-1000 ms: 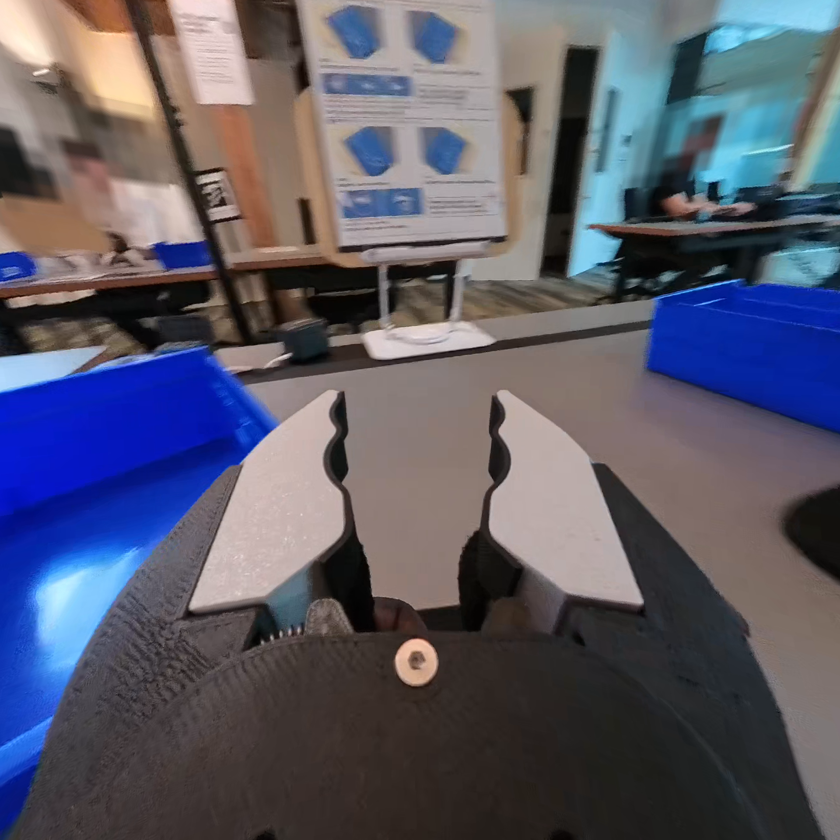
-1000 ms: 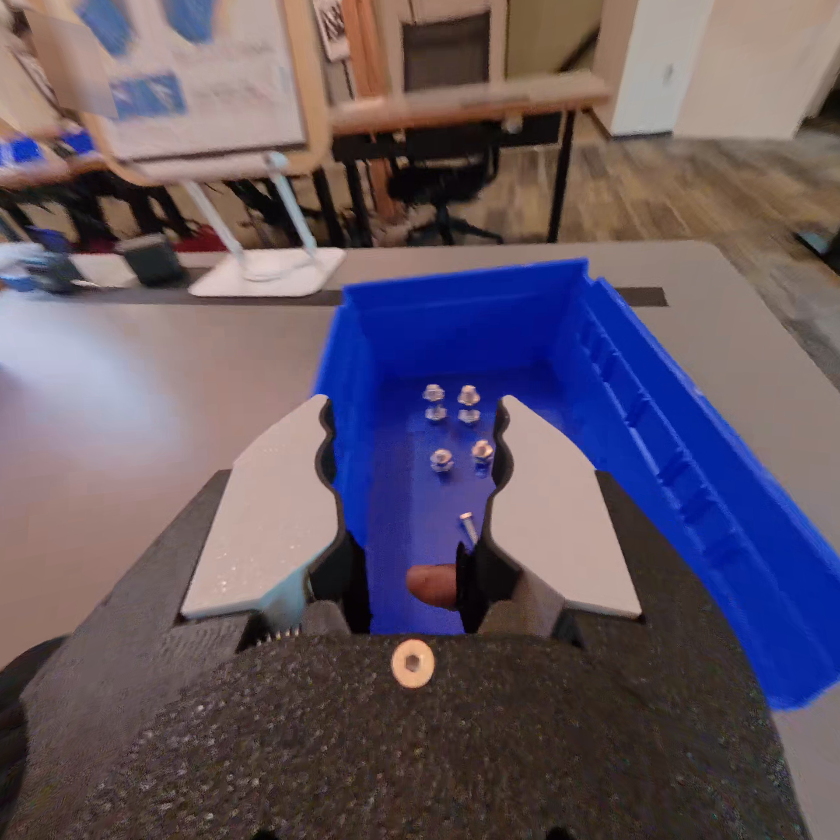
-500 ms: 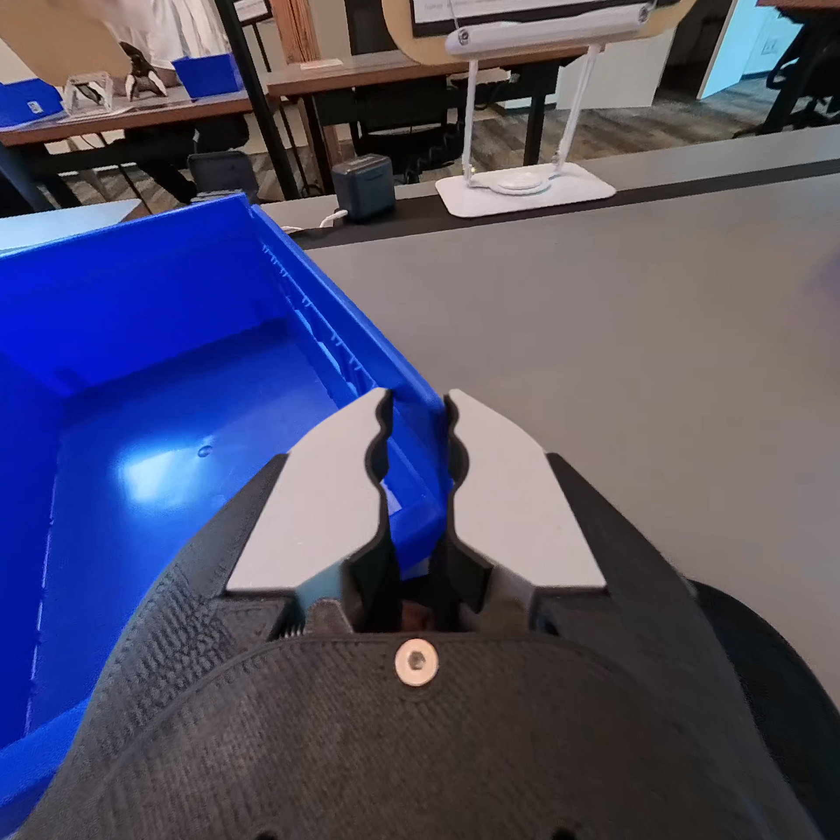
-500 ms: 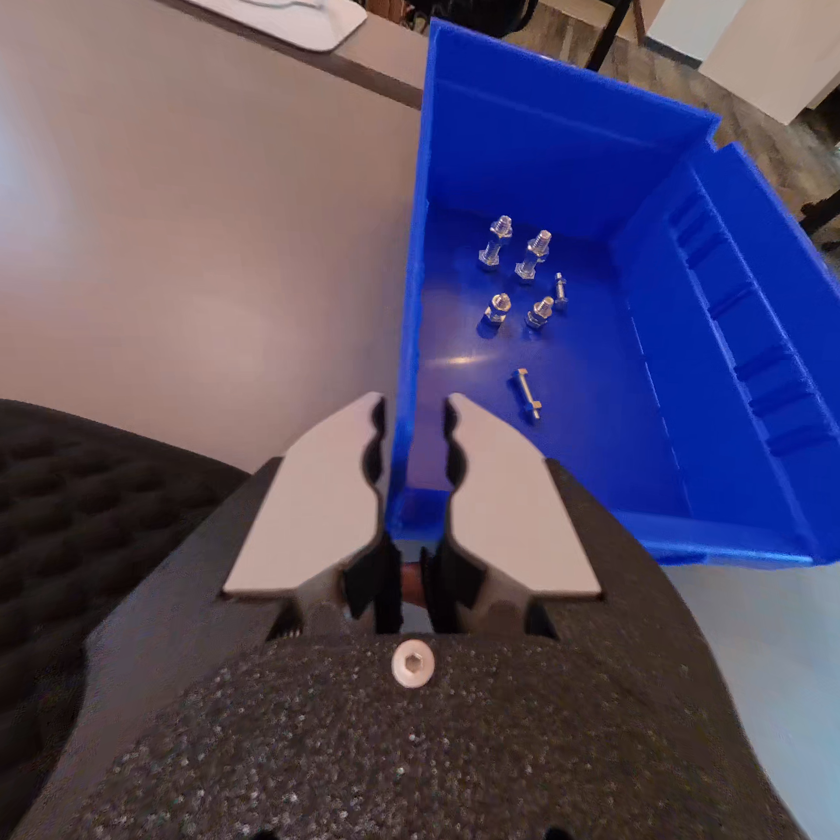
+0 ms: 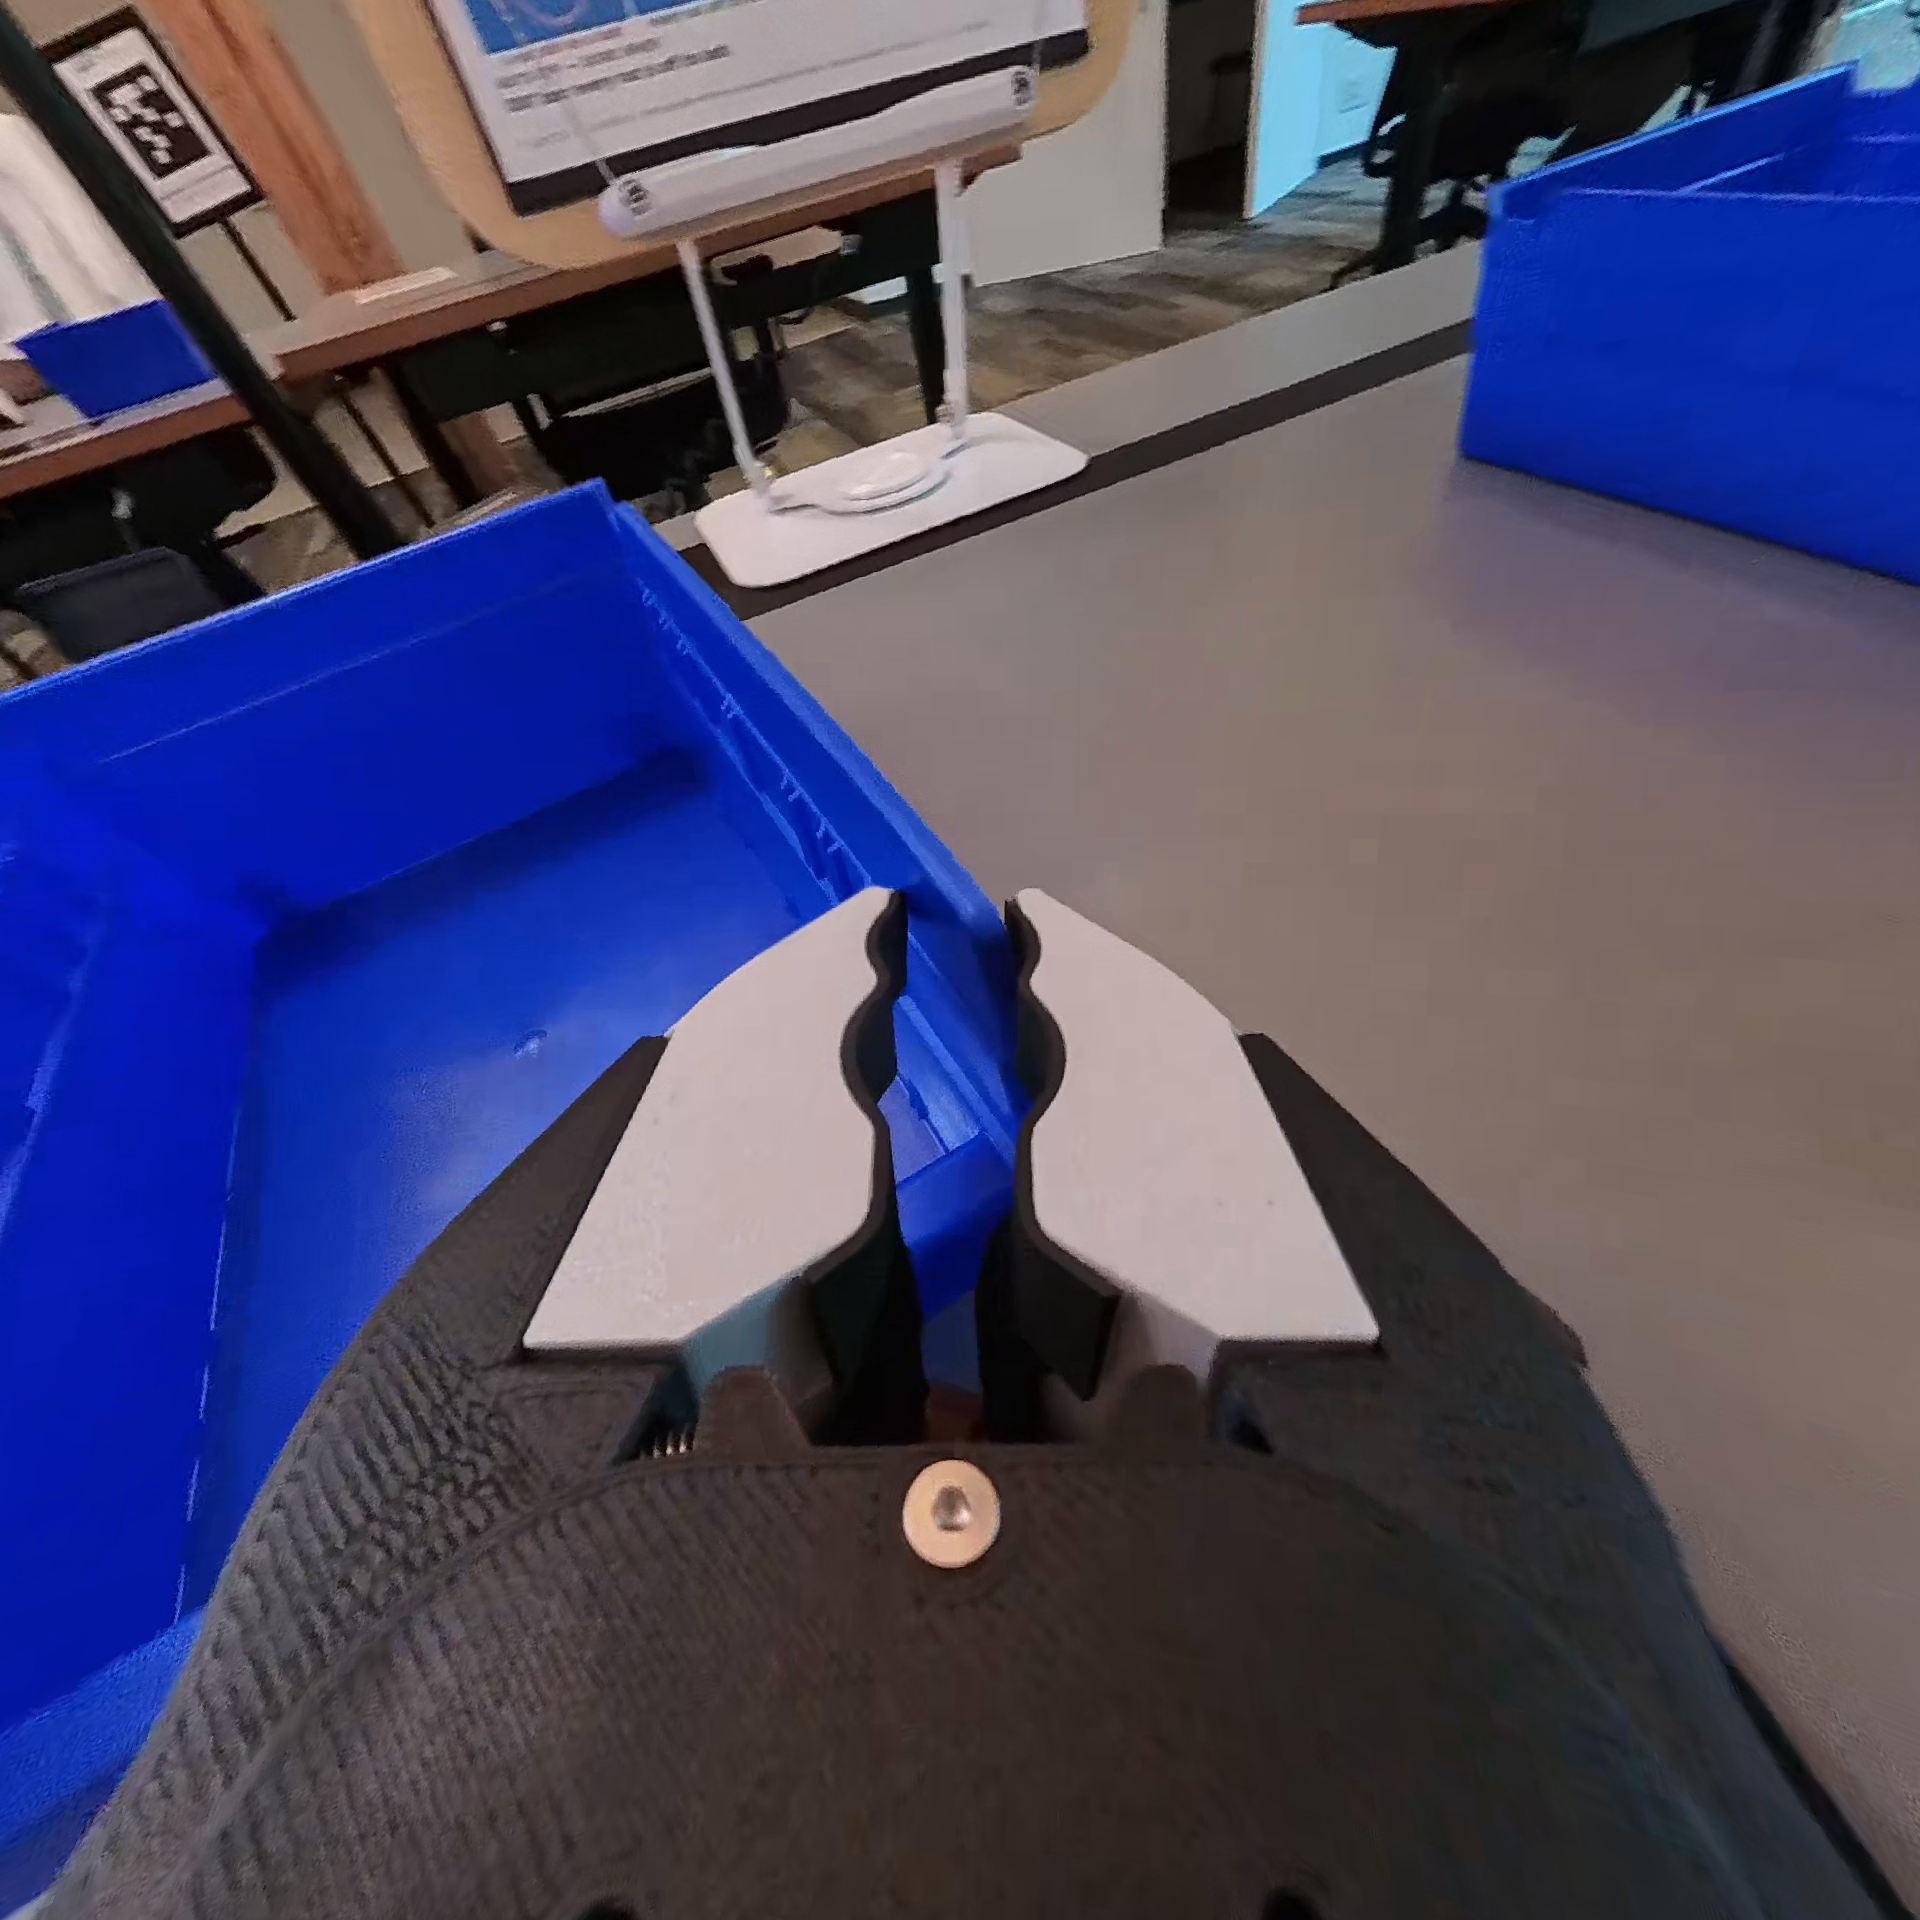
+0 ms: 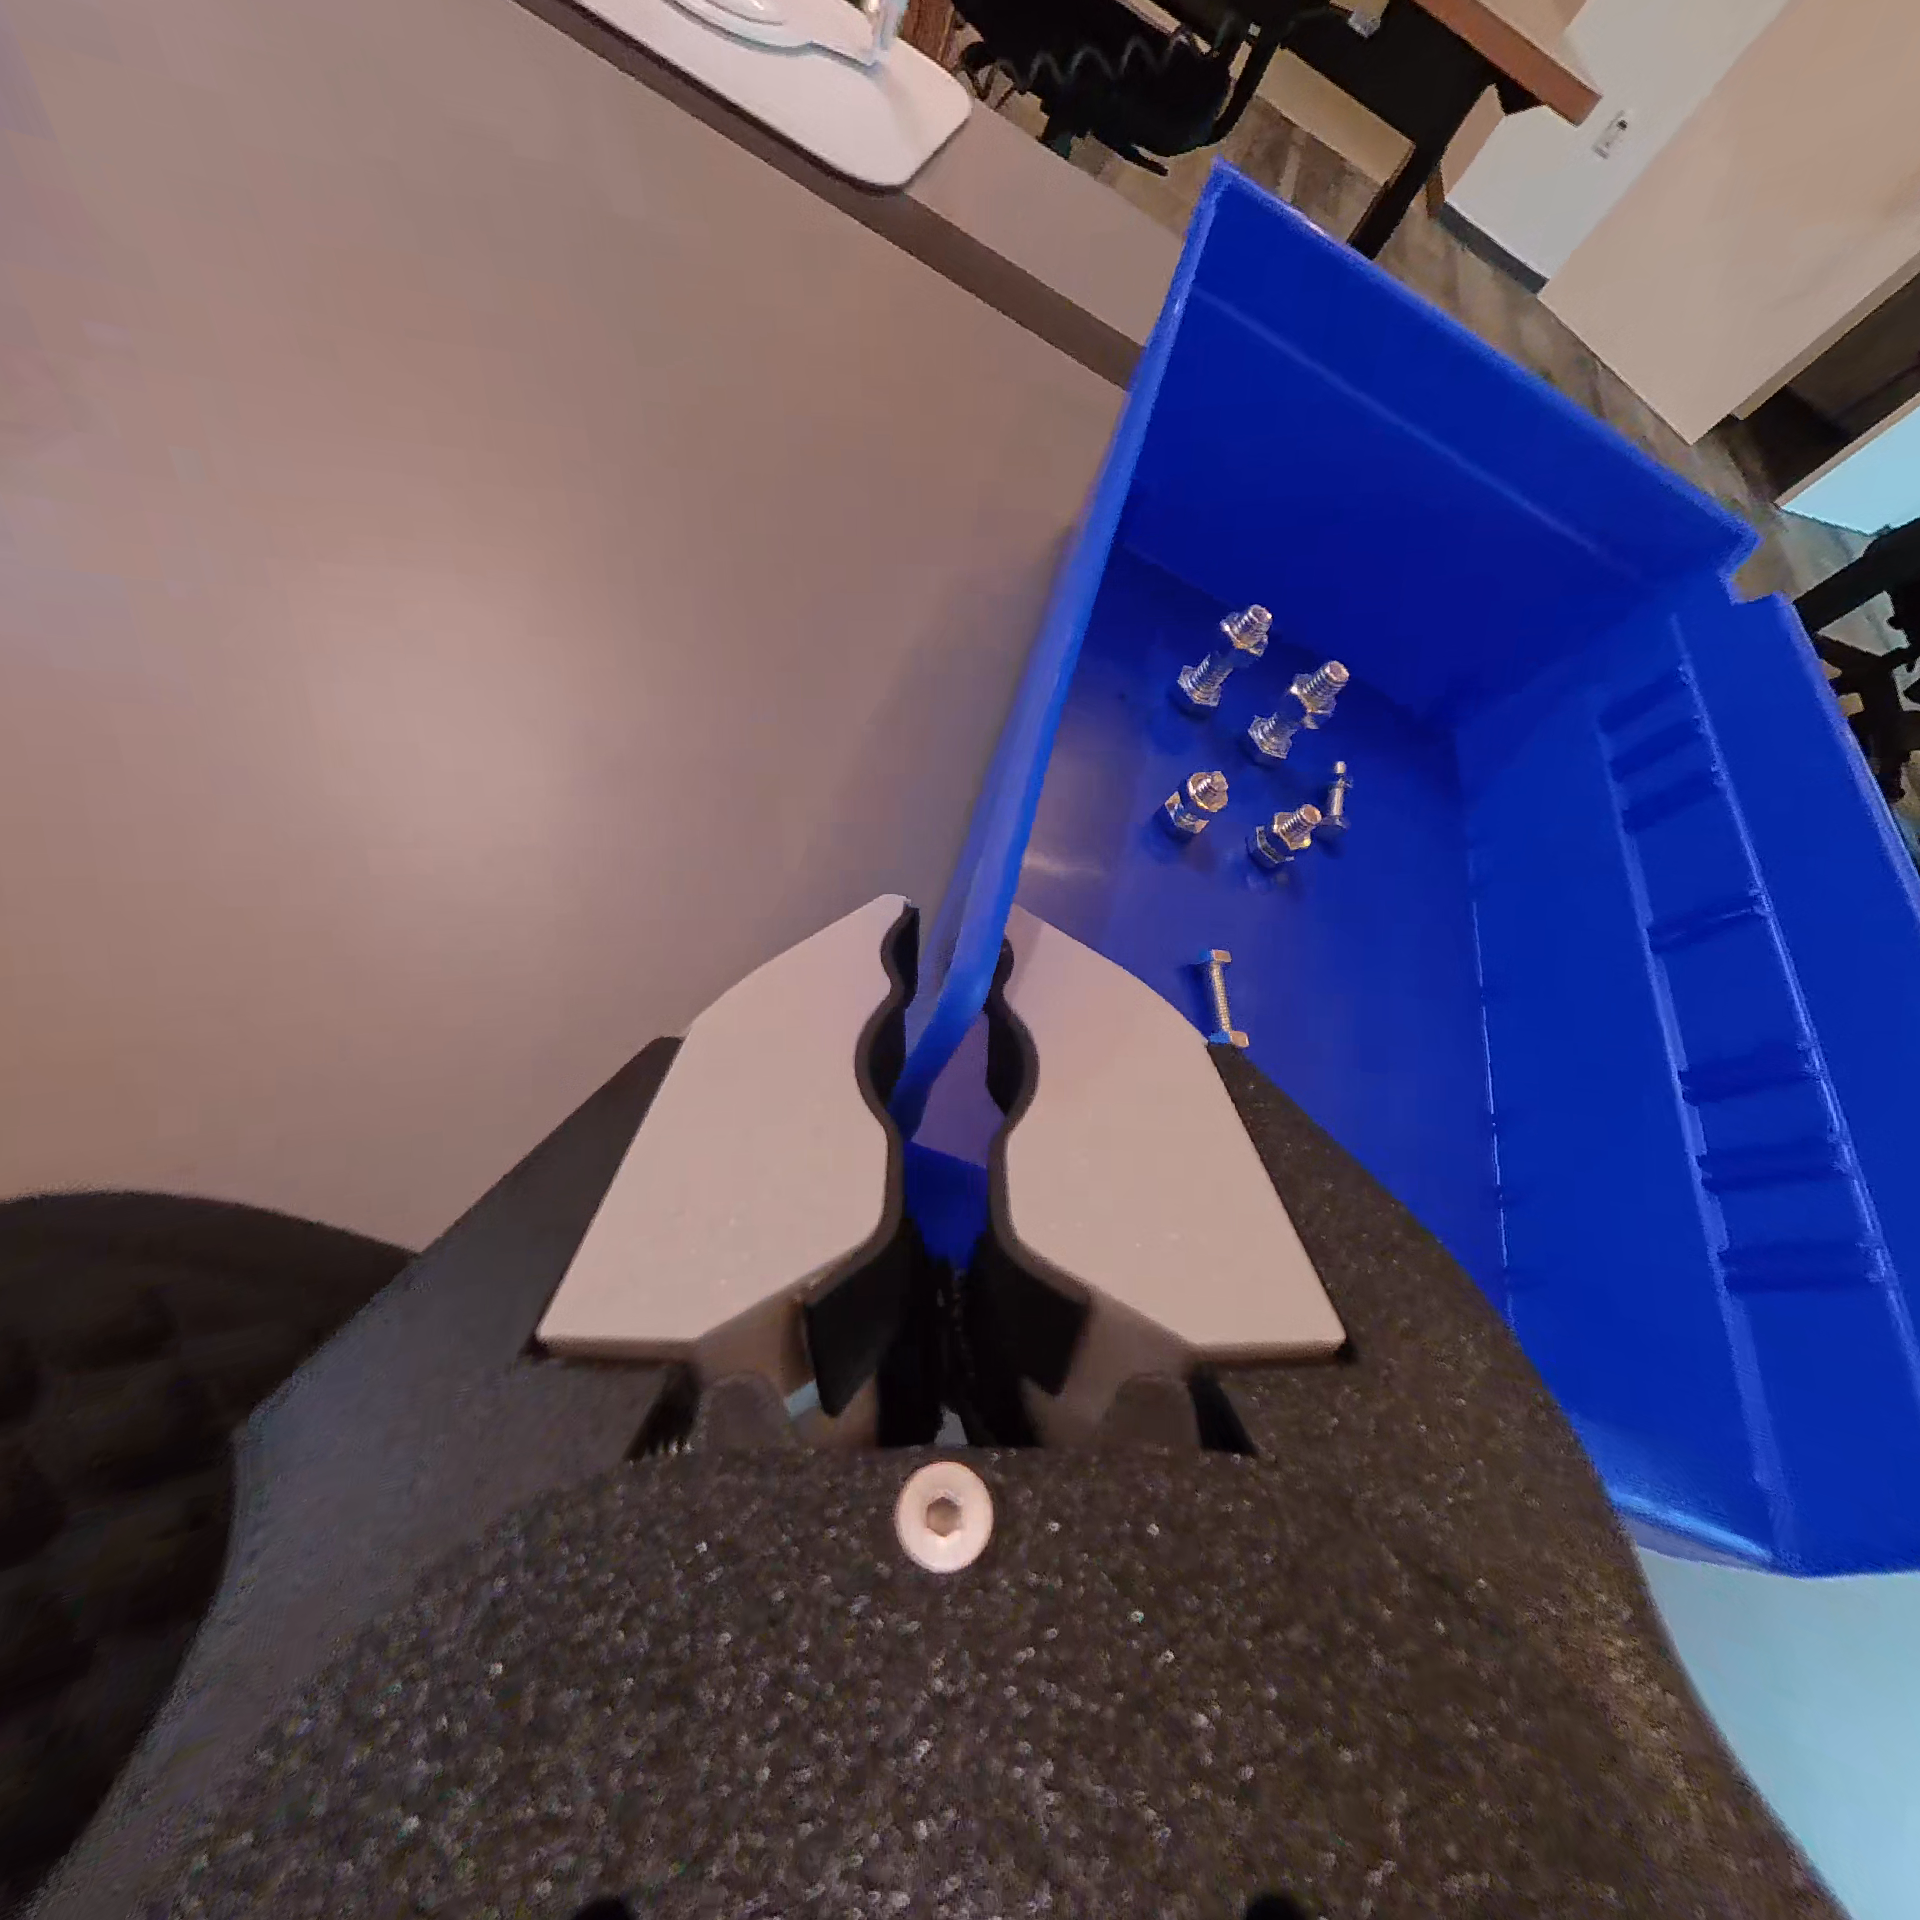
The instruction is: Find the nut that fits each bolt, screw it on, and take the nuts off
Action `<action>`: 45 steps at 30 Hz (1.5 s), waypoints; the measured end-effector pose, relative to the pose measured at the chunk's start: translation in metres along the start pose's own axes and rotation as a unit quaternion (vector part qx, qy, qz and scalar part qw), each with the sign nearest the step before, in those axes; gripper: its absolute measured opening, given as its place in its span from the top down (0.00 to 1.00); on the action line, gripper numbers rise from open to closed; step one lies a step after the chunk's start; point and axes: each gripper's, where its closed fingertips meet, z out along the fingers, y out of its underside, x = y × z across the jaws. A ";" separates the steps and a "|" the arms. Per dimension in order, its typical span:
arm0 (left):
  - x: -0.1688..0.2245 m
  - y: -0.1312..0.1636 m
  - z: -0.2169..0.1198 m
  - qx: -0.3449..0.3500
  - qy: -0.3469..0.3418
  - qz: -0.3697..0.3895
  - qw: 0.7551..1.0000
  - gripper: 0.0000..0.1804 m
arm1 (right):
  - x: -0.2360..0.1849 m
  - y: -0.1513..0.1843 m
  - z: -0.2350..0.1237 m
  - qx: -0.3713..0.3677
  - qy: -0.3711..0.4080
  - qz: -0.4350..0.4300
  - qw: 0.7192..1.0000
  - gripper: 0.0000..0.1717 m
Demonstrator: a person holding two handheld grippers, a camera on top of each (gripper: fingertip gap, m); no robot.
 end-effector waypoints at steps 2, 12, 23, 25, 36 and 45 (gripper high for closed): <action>0.012 -0.004 0.008 0.000 0.017 0.015 1.000 0.91 | -0.012 -0.008 0.005 -0.002 -0.004 -0.007 1.000 0.93; 0.051 -0.017 0.032 -0.010 0.077 0.041 0.996 0.91 | -0.097 -0.049 0.014 0.000 -0.057 -0.039 0.998 0.89; 0.062 -0.058 0.005 0.121 0.054 -0.004 0.991 0.76 | -0.184 -0.095 -0.016 0.099 -0.233 0.016 0.967 0.51; 0.082 -0.084 -0.016 0.204 0.068 -0.045 0.976 0.71 | -0.168 -0.107 -0.038 0.164 -0.247 0.069 0.952 0.45; 0.164 -0.045 0.050 0.048 0.145 -0.033 0.988 0.58 | 0.030 -0.014 -0.027 0.128 0.046 0.153 0.979 0.47; 0.177 -0.025 0.092 -0.036 0.129 0.005 0.991 0.62 | 0.006 0.000 0.022 0.000 -0.049 0.103 0.993 0.73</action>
